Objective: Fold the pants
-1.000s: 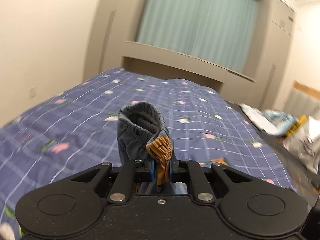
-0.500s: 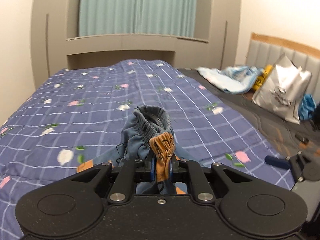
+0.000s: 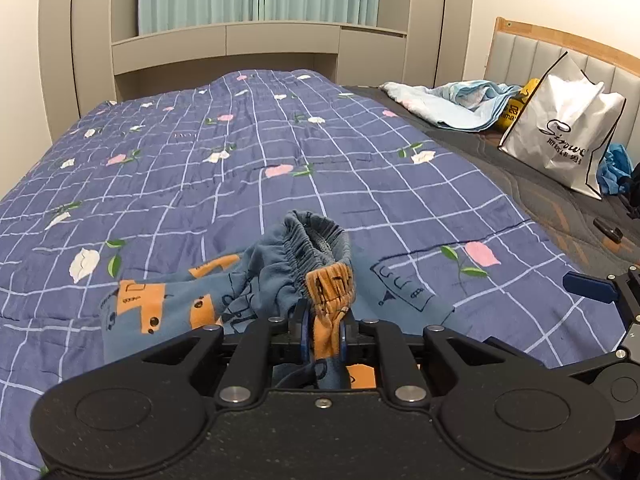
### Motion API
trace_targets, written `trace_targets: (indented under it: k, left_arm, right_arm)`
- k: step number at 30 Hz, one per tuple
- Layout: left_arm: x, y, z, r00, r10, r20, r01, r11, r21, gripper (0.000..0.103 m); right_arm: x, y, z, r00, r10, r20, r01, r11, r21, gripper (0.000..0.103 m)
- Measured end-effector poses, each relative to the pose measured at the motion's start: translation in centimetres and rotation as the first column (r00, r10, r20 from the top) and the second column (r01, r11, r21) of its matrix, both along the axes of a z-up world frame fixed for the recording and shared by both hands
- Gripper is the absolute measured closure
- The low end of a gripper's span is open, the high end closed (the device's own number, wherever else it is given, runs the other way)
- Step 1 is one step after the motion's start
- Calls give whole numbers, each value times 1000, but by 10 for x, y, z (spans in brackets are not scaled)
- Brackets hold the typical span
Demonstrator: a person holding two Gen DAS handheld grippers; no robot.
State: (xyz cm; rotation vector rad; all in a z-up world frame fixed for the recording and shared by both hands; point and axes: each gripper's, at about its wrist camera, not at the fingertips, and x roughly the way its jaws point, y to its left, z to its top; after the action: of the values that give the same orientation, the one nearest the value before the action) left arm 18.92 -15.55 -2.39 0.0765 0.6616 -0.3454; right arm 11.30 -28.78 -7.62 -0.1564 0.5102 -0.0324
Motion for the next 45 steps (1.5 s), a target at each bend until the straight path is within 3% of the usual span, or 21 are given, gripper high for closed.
trace_targets:
  k: [11,15,18,24,32,38,42,45]
  left_arm:
    - [0,-2,-3,999,-9,-33,8,1000,-24,80]
    - [-5,4,-2,998,-26,-50,23,998,-58,62]
    - [-16,11,-1,998,-32,-46,29,996,-82,36]
    - [-41,30,-2,1000,-23,1,23,999,-36,20]
    - [-66,50,-17,995,-30,94,15,987,161,16]
    - [-67,69,-19,995,-21,95,5,985,173,15]
    - [-69,81,-21,997,-35,66,26,991,132,35]
    - [-69,82,-22,997,-38,66,29,991,131,52]
  right_arm:
    - [-6,-5,-1,1000,-25,-12,25,1000,8,0]
    - [-7,-7,0,999,-35,-16,35,999,9,0]
    - [-6,-7,1,999,-38,-21,39,999,10,0]
    - [-7,-3,2,999,-30,-24,30,999,13,0]
    - [3,8,14,997,74,-19,-71,992,102,0]
    - [35,16,26,963,266,-53,-239,925,296,0]
    - [62,24,28,925,373,-79,-316,866,388,0]
    - [85,26,30,915,392,-96,-322,852,413,1]
